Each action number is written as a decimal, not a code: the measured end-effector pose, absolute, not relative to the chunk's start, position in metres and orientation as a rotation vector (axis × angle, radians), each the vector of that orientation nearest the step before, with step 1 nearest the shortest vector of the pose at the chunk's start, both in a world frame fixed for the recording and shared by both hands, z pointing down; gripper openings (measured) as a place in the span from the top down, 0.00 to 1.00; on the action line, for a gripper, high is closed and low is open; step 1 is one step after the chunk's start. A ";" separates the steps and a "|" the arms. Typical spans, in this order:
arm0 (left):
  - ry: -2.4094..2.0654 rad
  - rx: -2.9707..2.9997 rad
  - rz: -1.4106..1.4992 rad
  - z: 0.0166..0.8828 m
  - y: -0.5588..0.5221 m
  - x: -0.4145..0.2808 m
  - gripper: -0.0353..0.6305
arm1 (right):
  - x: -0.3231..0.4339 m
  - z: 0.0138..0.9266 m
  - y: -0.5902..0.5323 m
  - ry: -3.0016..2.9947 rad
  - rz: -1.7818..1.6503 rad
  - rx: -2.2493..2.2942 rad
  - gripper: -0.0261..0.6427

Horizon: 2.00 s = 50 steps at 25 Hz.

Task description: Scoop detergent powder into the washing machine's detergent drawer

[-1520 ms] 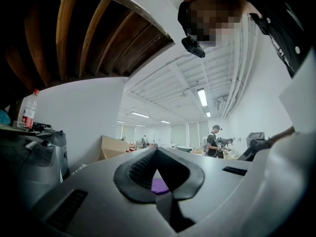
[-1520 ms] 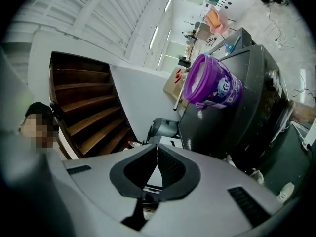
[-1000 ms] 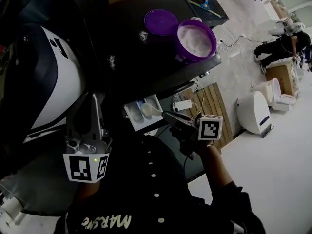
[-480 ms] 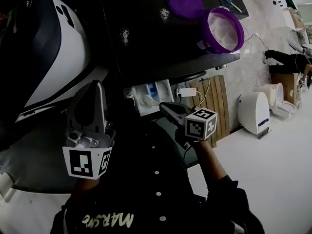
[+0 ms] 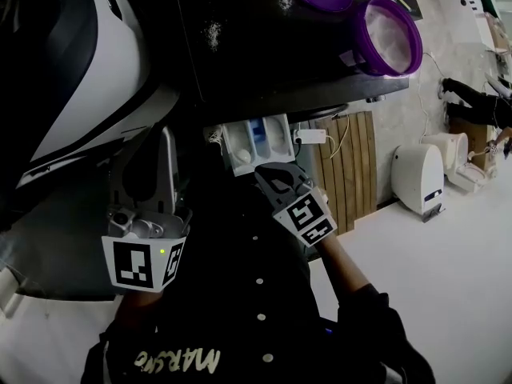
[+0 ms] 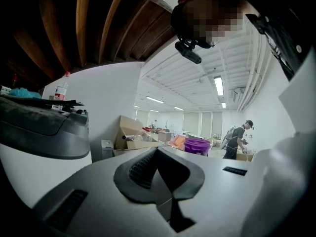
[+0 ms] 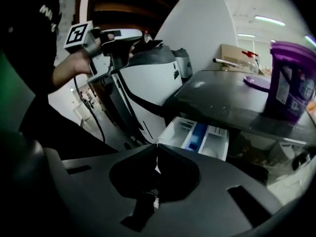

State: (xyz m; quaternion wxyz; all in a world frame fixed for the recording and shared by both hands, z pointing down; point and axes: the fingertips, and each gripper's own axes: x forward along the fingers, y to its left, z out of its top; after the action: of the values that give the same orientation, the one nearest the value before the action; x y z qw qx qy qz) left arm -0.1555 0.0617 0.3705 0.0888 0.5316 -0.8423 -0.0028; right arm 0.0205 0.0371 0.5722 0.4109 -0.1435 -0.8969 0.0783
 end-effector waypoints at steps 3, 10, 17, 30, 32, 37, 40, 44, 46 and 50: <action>-2.495 1.578 -0.008 0.376 0.063 -0.153 0.93 | 0.025 0.579 0.048 -2.260 -0.103 -0.409 0.92; -2.480 1.575 -0.007 0.382 0.065 -0.147 0.93 | 0.035 0.590 0.063 -2.194 -0.806 -0.506 0.92; -2.467 1.571 -0.004 0.388 0.067 -0.141 0.93 | 0.040 0.591 0.066 -2.185 -1.076 -0.504 0.92; -2.483 1.579 0.009 0.379 0.066 -0.138 0.93 | 0.021 0.561 0.021 -2.505 0.235 -0.198 0.92; -2.490 1.584 0.010 0.374 0.064 -0.139 0.93 | 0.022 0.560 0.011 -2.472 0.476 -0.157 0.92; -2.508 1.617 0.006 0.359 0.055 -0.145 0.93 | 0.019 0.553 0.005 -2.462 0.661 -0.148 0.92; -2.519 1.641 0.002 0.349 0.048 -0.148 0.93 | 0.015 0.539 -0.001 -2.487 0.764 -0.127 0.92; -2.532 1.677 -0.006 0.335 0.036 -0.154 0.93 | 0.009 0.501 -0.020 -2.600 0.887 -0.080 0.92; -2.538 1.699 -0.013 0.326 0.029 -0.155 0.93 | 0.003 0.471 -0.030 -2.662 0.945 -0.055 0.92; -2.544 1.763 -0.034 0.306 0.011 -0.156 0.93 | -0.005 0.415 -0.056 -2.798 0.958 -0.012 0.92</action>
State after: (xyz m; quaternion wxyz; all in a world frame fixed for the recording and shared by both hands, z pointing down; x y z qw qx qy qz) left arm -0.1560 0.0109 0.3058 0.0230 0.5694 -0.8216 -0.0111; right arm -0.0047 -0.0557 0.4154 0.0922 -0.0042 -0.9421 0.3225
